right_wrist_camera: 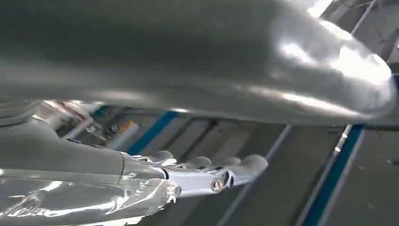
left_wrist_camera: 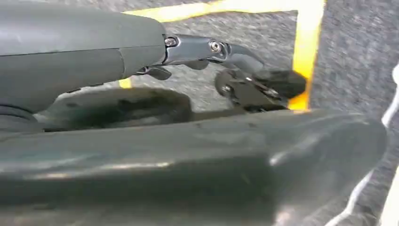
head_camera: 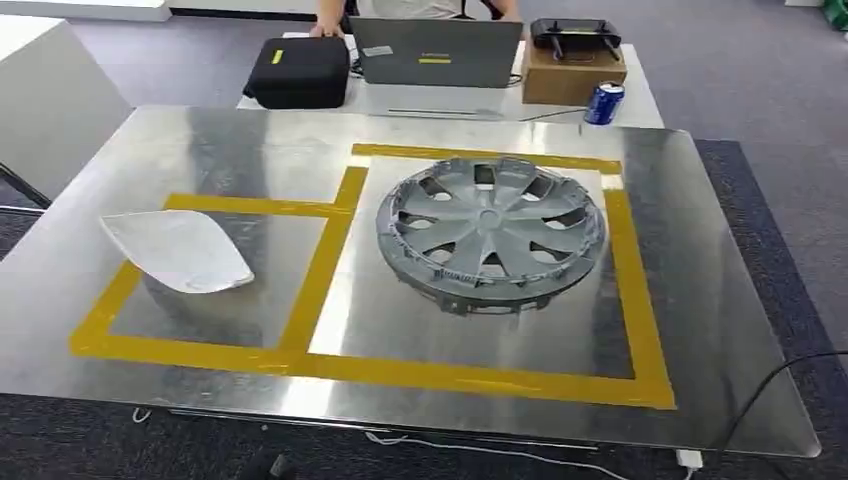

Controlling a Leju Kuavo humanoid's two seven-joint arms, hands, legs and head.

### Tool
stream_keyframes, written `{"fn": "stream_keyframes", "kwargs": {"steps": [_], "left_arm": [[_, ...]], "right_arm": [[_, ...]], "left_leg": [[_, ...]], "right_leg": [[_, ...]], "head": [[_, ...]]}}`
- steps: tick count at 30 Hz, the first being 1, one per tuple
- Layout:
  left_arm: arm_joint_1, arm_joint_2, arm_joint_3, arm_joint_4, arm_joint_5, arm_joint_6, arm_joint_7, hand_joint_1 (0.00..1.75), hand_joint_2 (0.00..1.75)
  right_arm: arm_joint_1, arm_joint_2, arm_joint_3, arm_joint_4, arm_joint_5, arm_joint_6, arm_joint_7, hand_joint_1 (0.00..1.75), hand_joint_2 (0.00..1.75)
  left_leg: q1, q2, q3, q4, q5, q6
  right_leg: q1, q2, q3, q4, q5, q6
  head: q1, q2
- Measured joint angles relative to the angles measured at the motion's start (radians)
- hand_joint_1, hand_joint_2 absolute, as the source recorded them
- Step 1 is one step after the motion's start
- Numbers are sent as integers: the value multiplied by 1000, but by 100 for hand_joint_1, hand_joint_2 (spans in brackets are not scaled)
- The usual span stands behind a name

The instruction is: Take the parts from the cabinet and place them on the table.

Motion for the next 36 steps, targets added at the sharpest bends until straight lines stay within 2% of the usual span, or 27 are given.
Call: {"fn": "stream_keyframes", "kwargs": {"steps": [1,2,3,5,6,7,8,10,11,13,15,16,17,19,20,21,22,23,24,26,27,28,31,32,34,35,36], "left_arm": [[3,0,0,0,-4,0,8,0,0],[3,0,0,0,-5,0,10,0,0],[2,0,1,0,-6,0,10,0,0],[3,0,2,0,-13,0,10,0,0],[3,0,2,0,-14,-6,11,0,0],[2,0,3,0,-15,-16,11,0,0],[0,-1,3,0,-17,-27,11,0,0],[0,-6,3,0,-31,-26,11,0,0],[-1,-8,3,0,-37,-21,10,0,0],[-2,-9,3,0,-48,-13,10,0,0],[-2,-13,1,1,-63,-8,10,0,0],[-2,-12,-1,1,-70,-7,10,0,0],[-1,-13,-3,1,-79,-6,10,0,0],[-2,-14,-10,1,-89,-6,10,0,0],[-3,-15,-14,1,-91,-5,10,0,0],[-4,-15,-18,1,-92,-1,10,0,0],[-4,-15,-19,1,-94,0,12,0,0],[-5,-14,-19,1,-95,0,15,0,0],[-5,-14,-19,1,-96,0,19,0,0],[-6,-14,-20,1,-100,0,22,0,0],[-10,-16,-20,1,-101,0,22,0,0],[-13,-16,-20,1,-102,0,22,0,0],[-8,-17,-20,2,-106,0,22,0,0],[-8,-17,-20,2,-106,0,24,0,0],[-8,-17,-19,3,-109,3,27,0,0],[-8,-17,-19,3,-109,3,29,0,0],[-8,-17,-19,3,-108,1,31,0,0]], "right_arm": [[2,54,-99,-29,-65,41,-90,0,0],[10,95,-177,-46,-99,60,-136,0,0],[18,121,-240,-61,-108,75,-162,0,0],[4,180,-338,-80,-116,122,-215,0,0],[-14,211,-385,-88,-99,144,-243,0,0],[-34,238,-427,-90,-74,153,-256,0,0],[-45,264,-469,-89,-63,163,-262,0,0],[-73,315,-566,-83,-75,198,-287,0,0],[-98,343,-617,-69,-81,212,-309,0,0],[-149,402,-730,-23,-76,256,-342,0,0],[-178,442,-835,32,-44,255,-322,0,0],[-181,458,-869,60,-26,244,-299,0,0],[-184,473,-894,91,-1,226,-268,0,0],[-187,495,-911,156,61,194,-209,0,0],[-190,503,-912,195,91,181,-187,0,0],[-192,512,-913,251,132,171,-158,0,0],[-194,519,-913,297,160,162,-137,0,0],[-197,526,-913,341,177,155,-121,0,0],[-199,530,-913,381,193,146,-110,0,0],[-203,533,-914,465,243,149,-70,0,0],[-205,532,-914,505,271,164,-48,0,0],[-206,532,-914,540,284,169,-40,0,0],[-210,531,-914,639,310,199,-16,0,0],[-208,529,-914,663,332,231,7,0,0],[-211,523,-914,754,388,250,59,0,0],[-217,514,-914,811,415,243,80,0,0],[-223,506,-914,872,440,229,102,0,0]], "left_leg": [[7,2,9,-12,7,4],[10,5,14,-16,8,7],[11,6,16,-16,5,11],[10,14,20,-14,6,13],[9,19,19,-13,6,12],[9,23,19,-11,6,11],[10,23,19,-10,6,11],[11,20,19,-5,4,5],[11,19,19,1,1,0],[6,16,17,6,2,-14],[10,16,13,6,9,-25],[9,13,11,9,9,-30],[10,14,6,17,-10,-38],[17,17,-32,114,-100,-53],[22,17,-67,209,-155,-59],[25,17,-91,281,-190,-62],[28,17,-95,310,-200,-65],[30,17,-71,288,-185,-66],[32,17,-30,231,-157,-67],[36,17,94,46,-98,-70],[38,17,138,-25,-103,-72],[36,10,126,-18,-97,-60],[28,12,111,-11,-77,-35],[33,19,102,-15,-63,-23],[33,25,81,-14,-44,-10],[31,28,67,-14,-34,-8],[28,31,53,-14,-24,-6]], "right_leg": [[3,2,-1,4,-4,3],[3,0,-8,25,-20,4],[3,-1,-30,79,-59,4],[4,-1,-109,252,-143,6],[4,-1,-138,316,-168,8],[4,-2,-143,329,-165,8],[3,-3,-122,295,-141,8],[1,-3,-20,119,-62,6],[0,-3,30,34,-42,6],[5,0,35,24,-38,-12],[10,0,29,29,-32,-21],[4,-3,26,23,-26,-30],[3,-7,24,22,-21,-37],[0,-8,9,22,-10,-48],[0,-7,-3,22,-3,-48],[0,-7,-14,22,5,-47],[-1,-7,-24,22,13,-45],[-2,-7,-35,22,22,-41],[-4,-7,-44,22,30,-38],[-9,-5,-62,22,50,-28],[-1,-5,-70,28,57,-20],[-2,-4,-74,28,65,-15],[-9,-2,-71,6,100,7],[-14,-1,-76,10,93,10],[-11,-3,-110,105,-32,12],[-9,-4,-131,189,-95,14],[-8,-4,-146,269,-139,15]], "head": [[0,0],[3,0],[5,0],[9,0],[9,0],[8,0],[9,0],[10,0],[9,0],[8,0],[6,0],[6,0],[7,0],[-2,0],[-4,0],[-5,0],[-5,0],[-5,0],[-6,0],[-8,0],[-11,0],[-8,0],[-7,0],[-6,0],[3,0],[7,0],[9,0]]}}
